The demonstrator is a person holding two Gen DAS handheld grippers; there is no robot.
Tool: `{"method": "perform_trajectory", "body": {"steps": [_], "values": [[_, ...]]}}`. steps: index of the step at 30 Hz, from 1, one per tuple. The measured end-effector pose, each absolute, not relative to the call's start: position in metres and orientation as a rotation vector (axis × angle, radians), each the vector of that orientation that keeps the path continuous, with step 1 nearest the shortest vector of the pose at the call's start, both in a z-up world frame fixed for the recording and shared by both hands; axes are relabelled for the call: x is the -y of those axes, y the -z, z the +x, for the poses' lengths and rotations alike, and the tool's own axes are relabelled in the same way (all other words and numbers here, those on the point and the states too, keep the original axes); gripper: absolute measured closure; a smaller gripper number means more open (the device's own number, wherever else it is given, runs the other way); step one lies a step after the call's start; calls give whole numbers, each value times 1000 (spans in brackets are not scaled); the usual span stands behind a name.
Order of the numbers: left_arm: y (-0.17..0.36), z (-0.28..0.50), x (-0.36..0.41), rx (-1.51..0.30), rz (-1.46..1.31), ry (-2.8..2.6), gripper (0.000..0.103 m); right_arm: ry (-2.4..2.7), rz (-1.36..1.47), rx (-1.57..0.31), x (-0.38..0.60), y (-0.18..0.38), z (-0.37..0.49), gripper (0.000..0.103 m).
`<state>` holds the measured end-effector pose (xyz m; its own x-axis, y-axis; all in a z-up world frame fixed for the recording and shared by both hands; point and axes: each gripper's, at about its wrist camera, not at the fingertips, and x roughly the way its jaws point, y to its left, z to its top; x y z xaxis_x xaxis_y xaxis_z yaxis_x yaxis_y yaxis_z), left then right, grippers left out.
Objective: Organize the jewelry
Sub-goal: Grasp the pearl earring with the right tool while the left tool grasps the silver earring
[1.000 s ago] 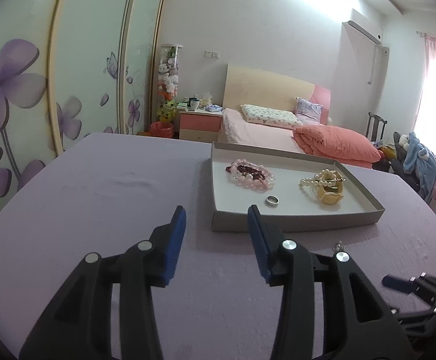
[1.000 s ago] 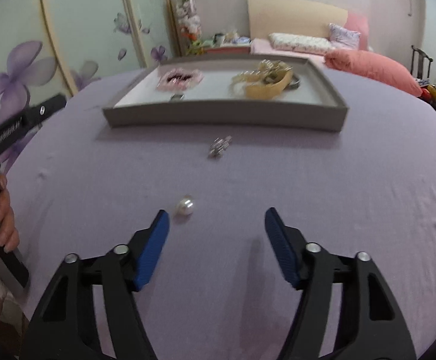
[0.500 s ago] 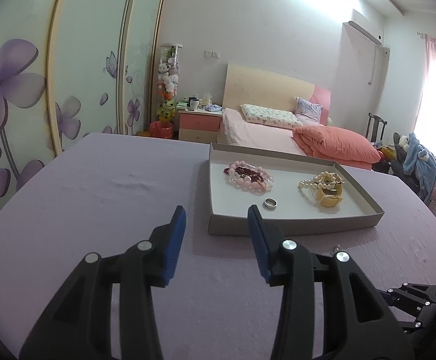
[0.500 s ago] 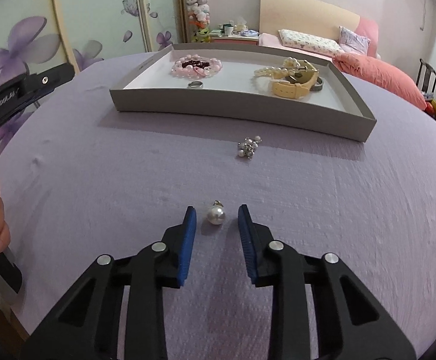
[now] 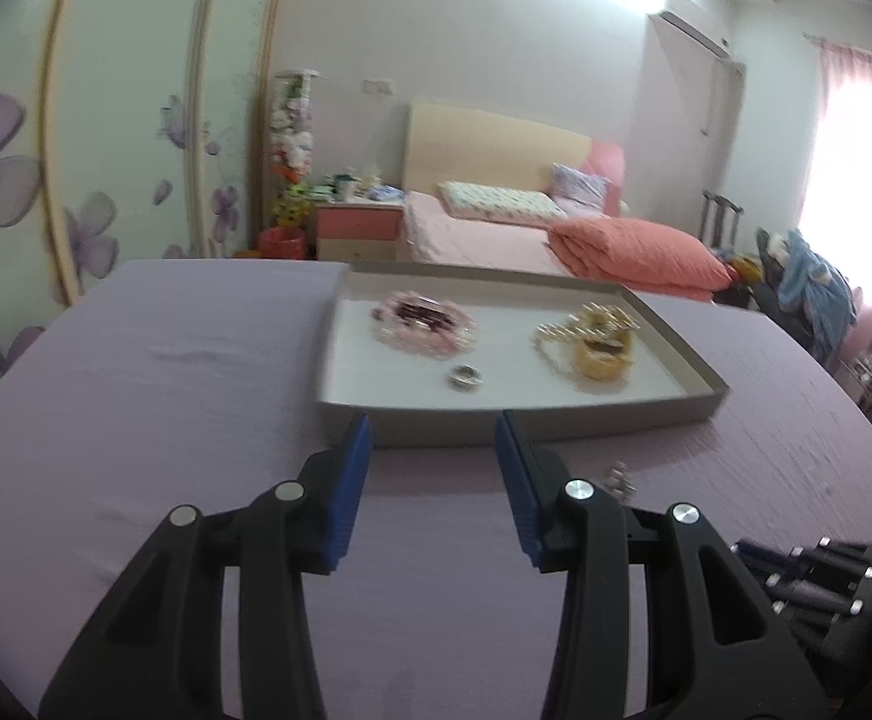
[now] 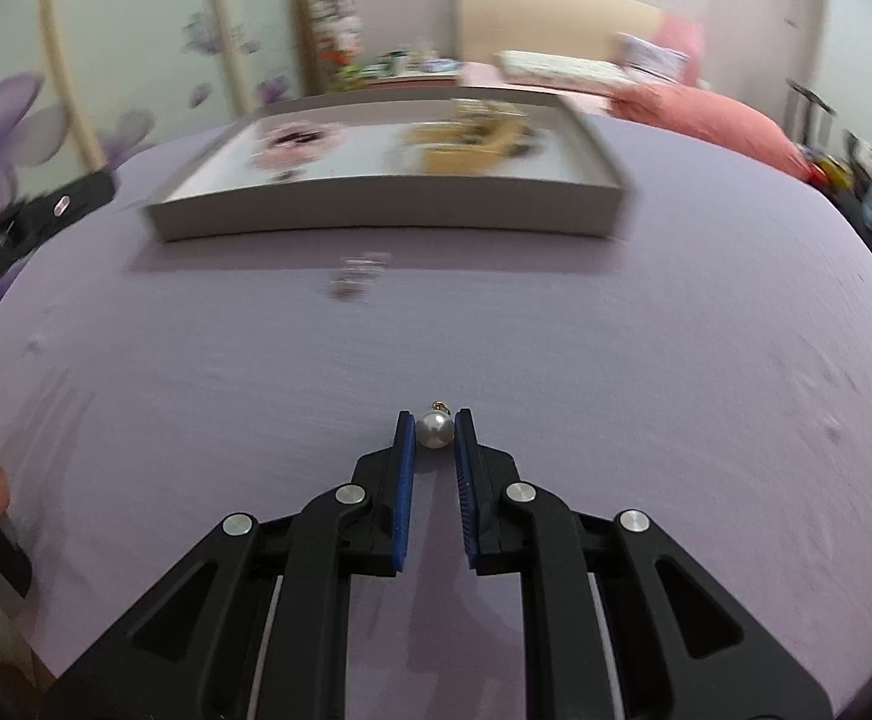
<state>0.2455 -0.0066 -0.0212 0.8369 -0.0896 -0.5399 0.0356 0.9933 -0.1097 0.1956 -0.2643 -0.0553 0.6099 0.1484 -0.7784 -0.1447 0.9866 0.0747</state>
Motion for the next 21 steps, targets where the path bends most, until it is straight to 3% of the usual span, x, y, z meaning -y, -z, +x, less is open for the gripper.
{"method": "perform_trajectory", "body": {"steps": [5,12,21], "values": [[36,258,50,-665,-67,171,54,-86,78,-894,308,57,189,89],[60,283,115,-799,0,244,54,-85,106,-885,319,58,186,89],[74,306,137,-881,15,197,58,-95,126,-882,326,59,186,89]]}}
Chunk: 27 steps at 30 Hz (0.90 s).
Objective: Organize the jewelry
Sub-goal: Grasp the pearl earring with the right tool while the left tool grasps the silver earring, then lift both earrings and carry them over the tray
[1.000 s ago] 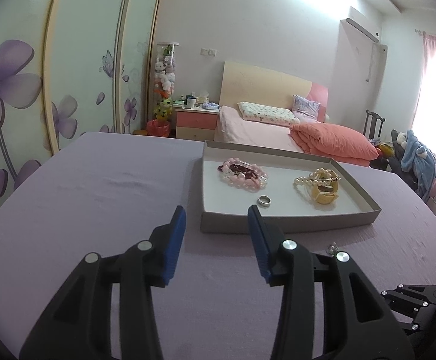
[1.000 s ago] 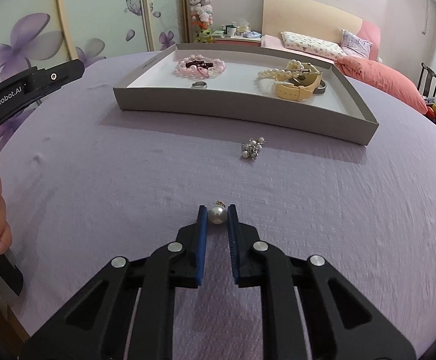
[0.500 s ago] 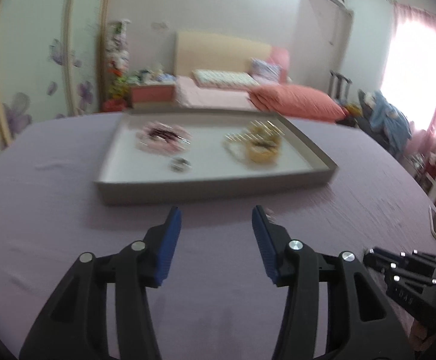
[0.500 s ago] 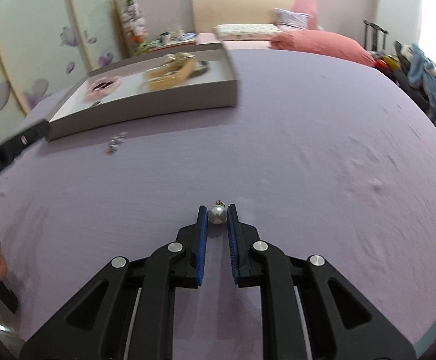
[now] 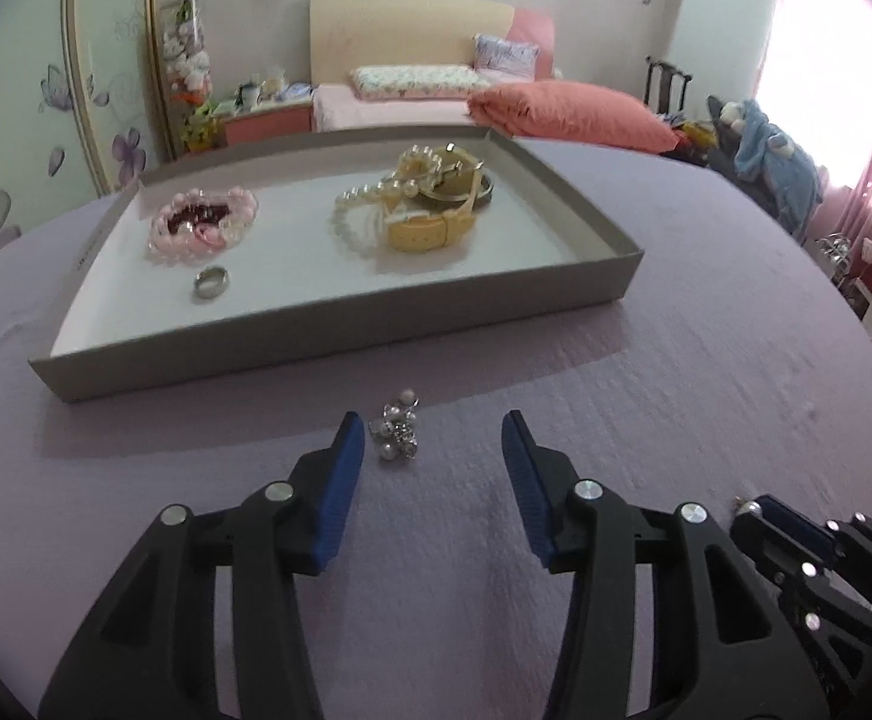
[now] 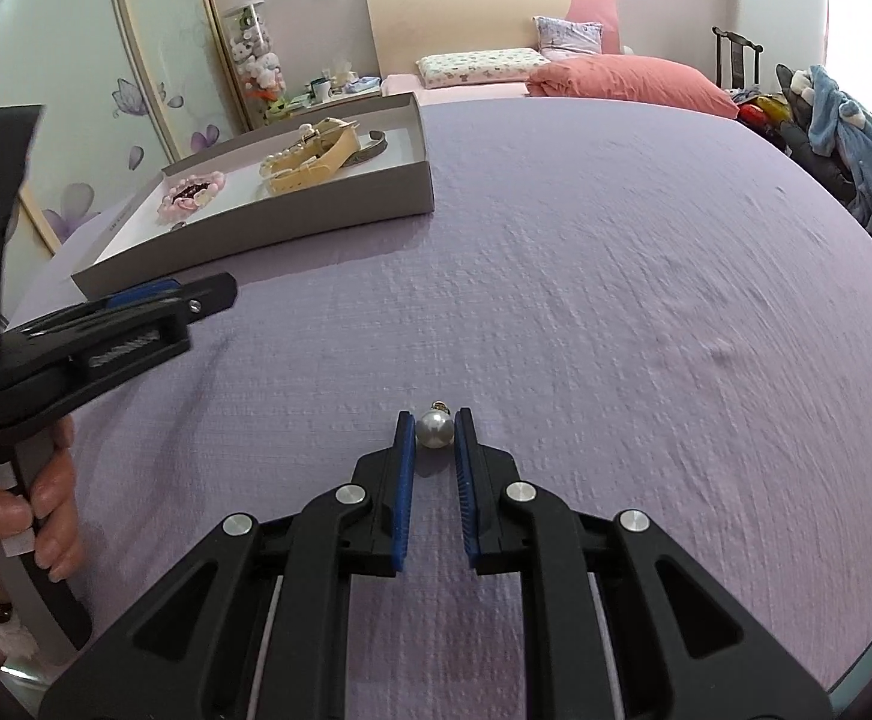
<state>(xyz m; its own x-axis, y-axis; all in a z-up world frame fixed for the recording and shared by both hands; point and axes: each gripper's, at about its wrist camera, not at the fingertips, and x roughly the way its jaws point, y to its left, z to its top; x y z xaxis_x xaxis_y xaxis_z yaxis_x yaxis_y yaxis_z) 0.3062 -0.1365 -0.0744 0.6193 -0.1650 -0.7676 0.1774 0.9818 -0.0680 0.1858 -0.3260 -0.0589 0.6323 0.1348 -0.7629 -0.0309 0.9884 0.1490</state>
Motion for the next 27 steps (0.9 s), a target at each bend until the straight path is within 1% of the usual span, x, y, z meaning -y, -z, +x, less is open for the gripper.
{"method": "perform_trajectory", "body": {"steps": [3,4,5,6,7,14,15,22,27], "values": [[75,311,132,-895,-2,176,68,-95,125,-882,326,59,186,89],[76,313,131,-900,1,169,69,-95,125,-882,326,59,186,89],[76,314,131,-899,2,162,75,-94,125,-882,326,59,186,89],[76,314,130,-900,4,156,86,-94,126,-882,326,59,186,89],[76,314,128,-901,6,147,90,-93,126,-881,326,59,186,89],[74,313,110,-893,-41,164,92,-87,123,-885,325,59,188,89],[72,311,105,-884,-46,164,97,-86,122,-885,325,59,188,89],[58,297,72,-826,-43,116,97,-86,107,-883,321,60,188,89],[51,287,51,-797,-99,152,97,-86,105,-883,318,60,188,89]]}}
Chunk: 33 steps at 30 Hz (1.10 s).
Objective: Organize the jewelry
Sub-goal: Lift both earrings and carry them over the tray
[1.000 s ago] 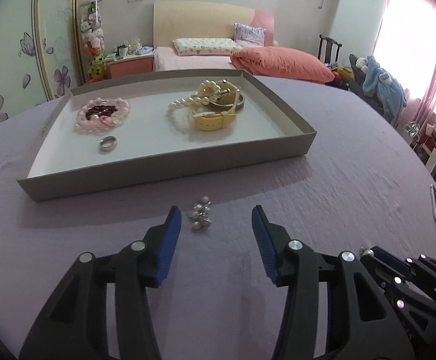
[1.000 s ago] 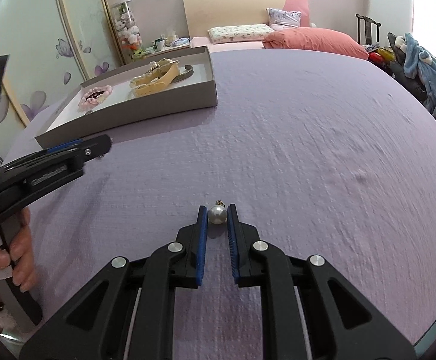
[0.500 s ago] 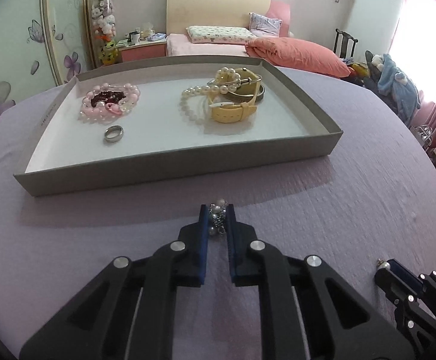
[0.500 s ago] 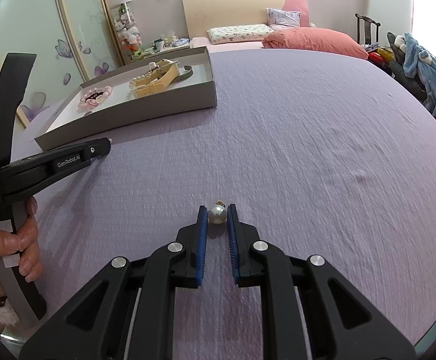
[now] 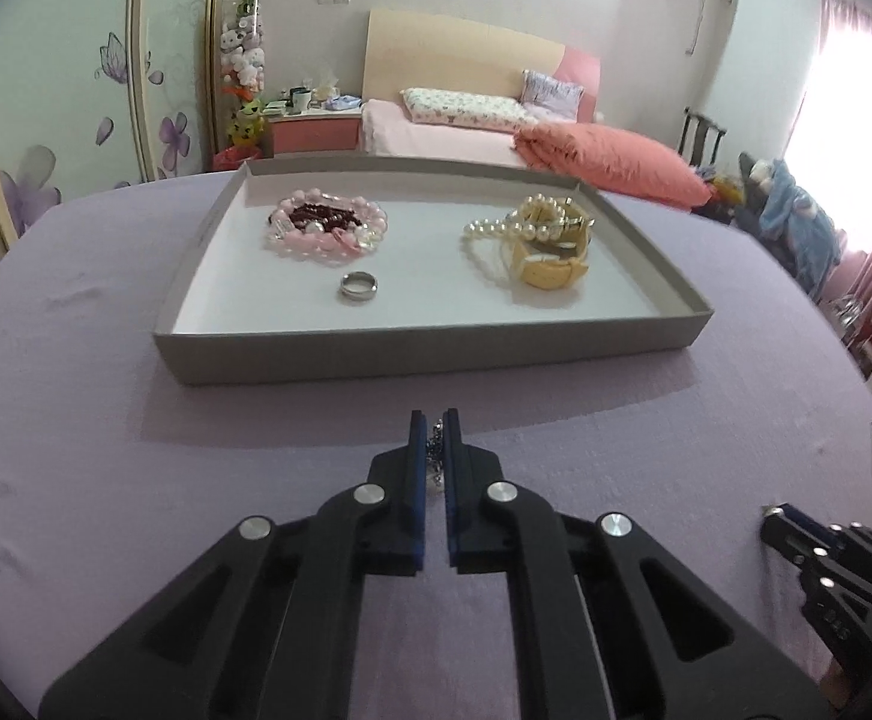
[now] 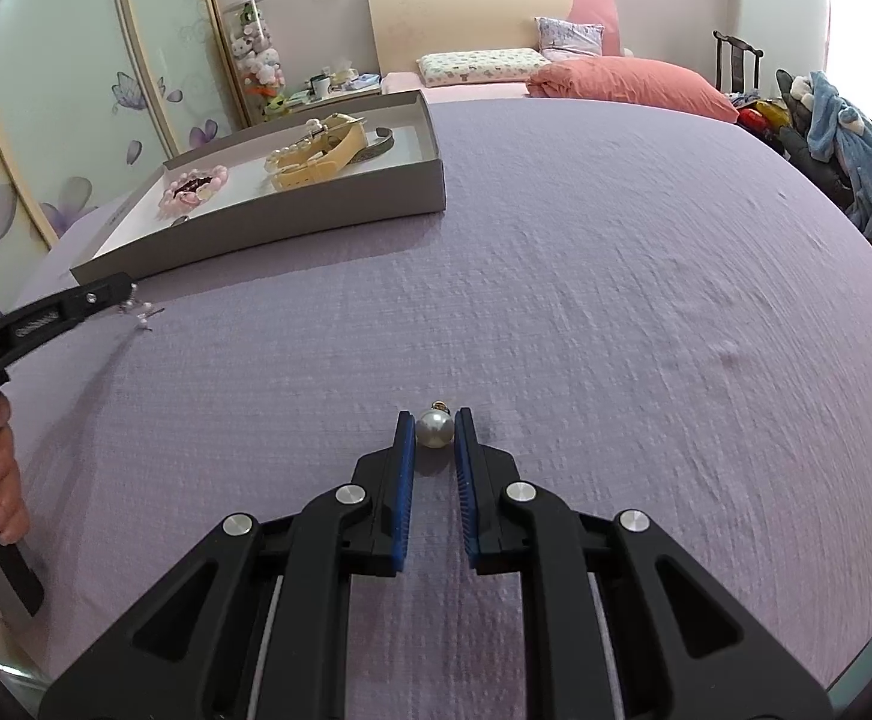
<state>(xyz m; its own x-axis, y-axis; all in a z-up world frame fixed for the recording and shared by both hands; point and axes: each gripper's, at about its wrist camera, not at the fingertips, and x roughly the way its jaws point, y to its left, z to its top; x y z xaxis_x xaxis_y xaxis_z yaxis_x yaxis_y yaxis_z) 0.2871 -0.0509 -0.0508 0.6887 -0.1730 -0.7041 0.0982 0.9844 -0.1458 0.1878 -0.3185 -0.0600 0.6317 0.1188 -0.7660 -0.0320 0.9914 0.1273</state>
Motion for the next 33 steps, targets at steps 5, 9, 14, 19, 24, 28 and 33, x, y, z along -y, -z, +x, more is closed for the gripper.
{"method": "perform_trajectory", "body": {"steps": [5,9,14,19,24,28,33], "values": [[38,272,34,-747,-134,180,97,-89,102,-882,315,61,188,89],[32,262,27,-730,-145,191,97,-94,100,-882,312,61,188,89],[21,253,18,-708,-177,200,97,-99,102,-883,312,60,188,89],[5,233,8,-652,-204,197,97,-111,114,-877,311,58,185,89],[-2,205,2,-600,-212,177,97,-140,117,-839,304,52,176,89],[1,187,4,-583,-204,162,97,-163,115,-802,298,44,170,89],[4,173,5,-574,-197,151,97,-183,106,-755,291,36,164,89]]}}
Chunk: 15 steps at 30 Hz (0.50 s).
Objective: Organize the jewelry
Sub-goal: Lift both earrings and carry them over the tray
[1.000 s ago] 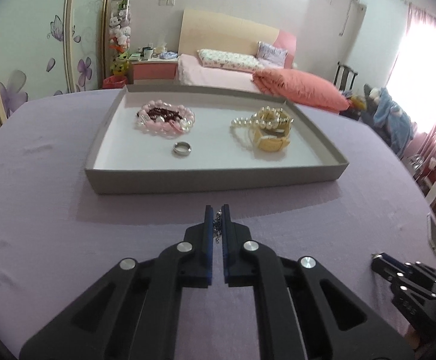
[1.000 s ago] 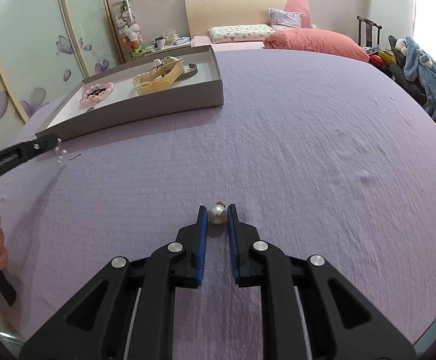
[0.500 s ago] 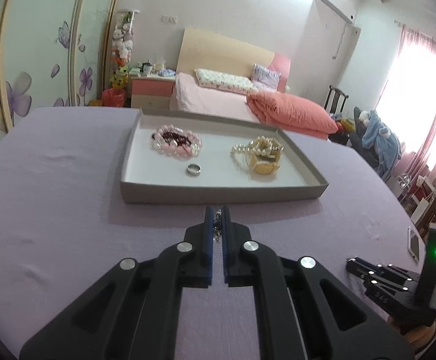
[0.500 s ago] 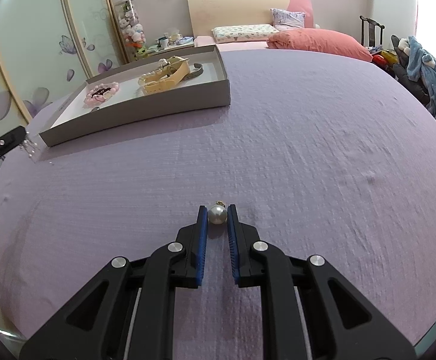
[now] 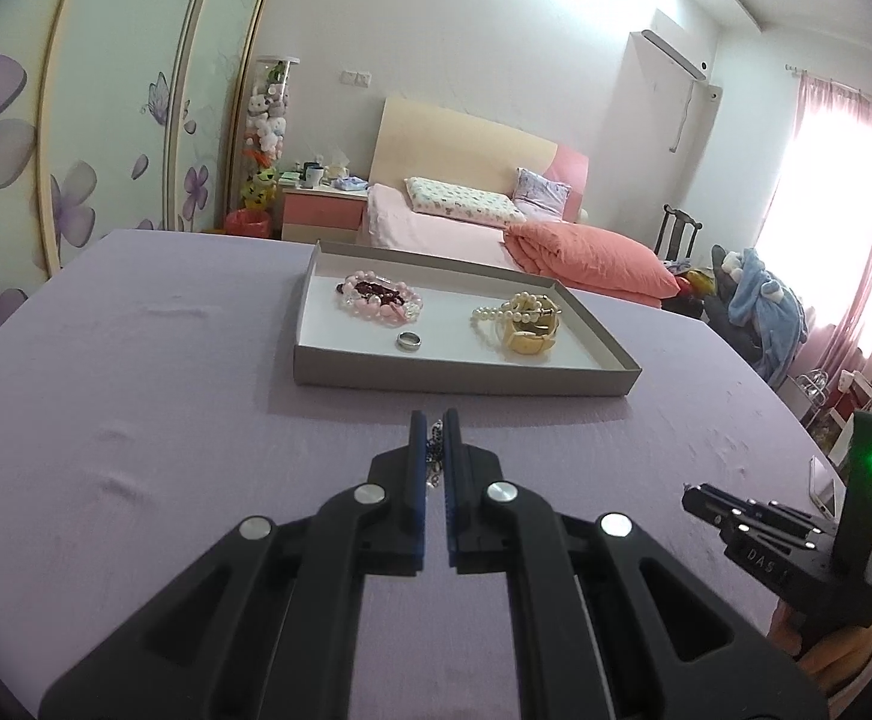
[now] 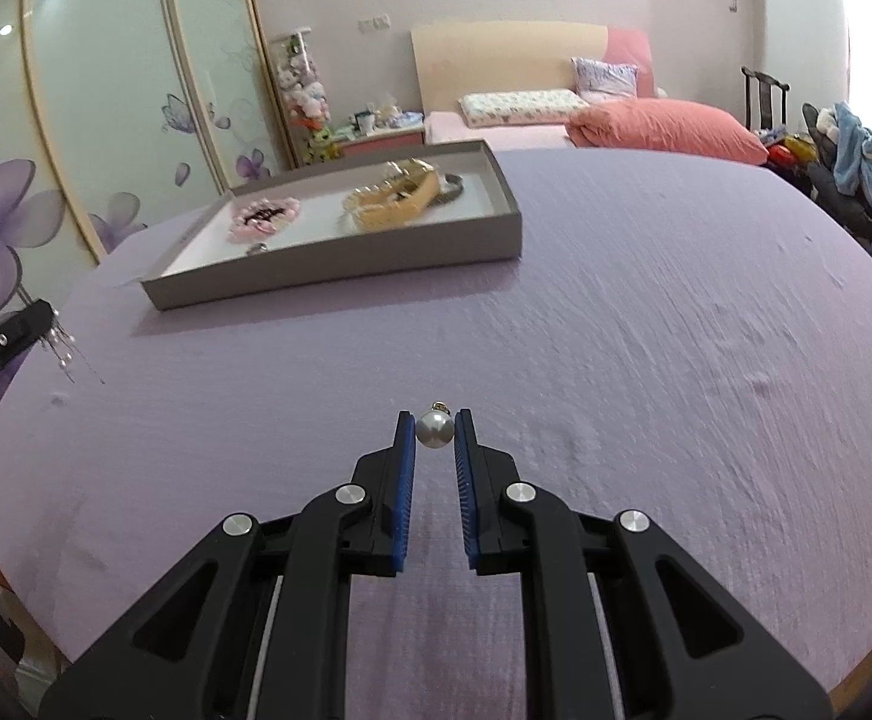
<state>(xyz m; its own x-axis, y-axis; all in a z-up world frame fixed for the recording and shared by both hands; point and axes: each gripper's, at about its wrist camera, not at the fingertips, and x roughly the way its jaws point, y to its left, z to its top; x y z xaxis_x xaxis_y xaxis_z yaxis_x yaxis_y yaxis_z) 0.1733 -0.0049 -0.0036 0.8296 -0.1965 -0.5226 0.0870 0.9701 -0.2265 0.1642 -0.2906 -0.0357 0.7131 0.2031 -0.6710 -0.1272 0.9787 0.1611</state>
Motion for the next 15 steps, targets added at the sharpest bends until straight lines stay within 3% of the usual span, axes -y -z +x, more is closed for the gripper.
{"method": "perform_trajectory", "body": {"steps": [15], "values": [[10,159,9,-575,-192,136,97,-205,80,-707,276,27,161,89]]}}
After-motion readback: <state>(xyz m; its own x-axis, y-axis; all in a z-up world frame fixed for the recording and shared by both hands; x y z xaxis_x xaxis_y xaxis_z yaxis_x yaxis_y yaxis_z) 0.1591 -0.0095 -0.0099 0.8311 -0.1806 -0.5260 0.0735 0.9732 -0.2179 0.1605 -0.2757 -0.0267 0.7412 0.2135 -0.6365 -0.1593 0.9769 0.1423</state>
